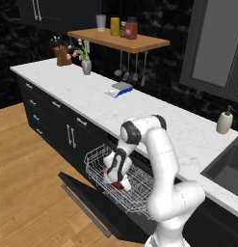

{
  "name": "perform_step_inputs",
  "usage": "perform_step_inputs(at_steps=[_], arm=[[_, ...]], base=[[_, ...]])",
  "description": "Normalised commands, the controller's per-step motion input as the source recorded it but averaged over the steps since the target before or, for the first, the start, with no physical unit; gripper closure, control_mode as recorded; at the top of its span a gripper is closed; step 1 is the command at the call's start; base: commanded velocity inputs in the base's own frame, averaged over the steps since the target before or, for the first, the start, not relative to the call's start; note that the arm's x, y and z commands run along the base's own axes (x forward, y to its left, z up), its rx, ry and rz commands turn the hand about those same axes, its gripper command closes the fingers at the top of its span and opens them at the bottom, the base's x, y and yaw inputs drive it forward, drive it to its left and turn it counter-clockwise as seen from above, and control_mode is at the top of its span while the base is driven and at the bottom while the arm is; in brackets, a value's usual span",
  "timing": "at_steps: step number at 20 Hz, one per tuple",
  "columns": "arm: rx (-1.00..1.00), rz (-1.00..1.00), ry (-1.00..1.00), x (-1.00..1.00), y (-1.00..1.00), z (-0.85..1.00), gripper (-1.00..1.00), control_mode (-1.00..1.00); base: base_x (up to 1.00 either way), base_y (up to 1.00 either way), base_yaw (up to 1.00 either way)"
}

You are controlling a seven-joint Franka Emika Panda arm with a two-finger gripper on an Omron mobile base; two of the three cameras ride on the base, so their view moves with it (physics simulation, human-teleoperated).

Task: Pick up the cup and bowl from the counter, place them in the dishwasher, and close the dishwasher door.

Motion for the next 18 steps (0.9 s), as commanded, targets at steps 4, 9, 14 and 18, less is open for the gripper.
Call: perform_step_inputs(at_steps=[4, 9, 14, 18], arm=[[-0.02, -0.01, 0.0, -0.01, 0.27, -0.94, 1.0, -1.0], [-0.02, 0.0, 0.0, -0.12, 0.29, -0.91, 1.0, -1.0], [-0.06, 0.0, -0.02, -0.45, 0.73, -0.4, -1.0, -1.0], [-0.07, 0.0, -0.11, -0.58, 0.54, 0.05, -1.0, -1.0]], base=[[0.0, 0.0, 0.0], [0.0, 0.0, 0.0], [0.0, 0.0, 0.0], [0.0, 0.0, 0.0]])
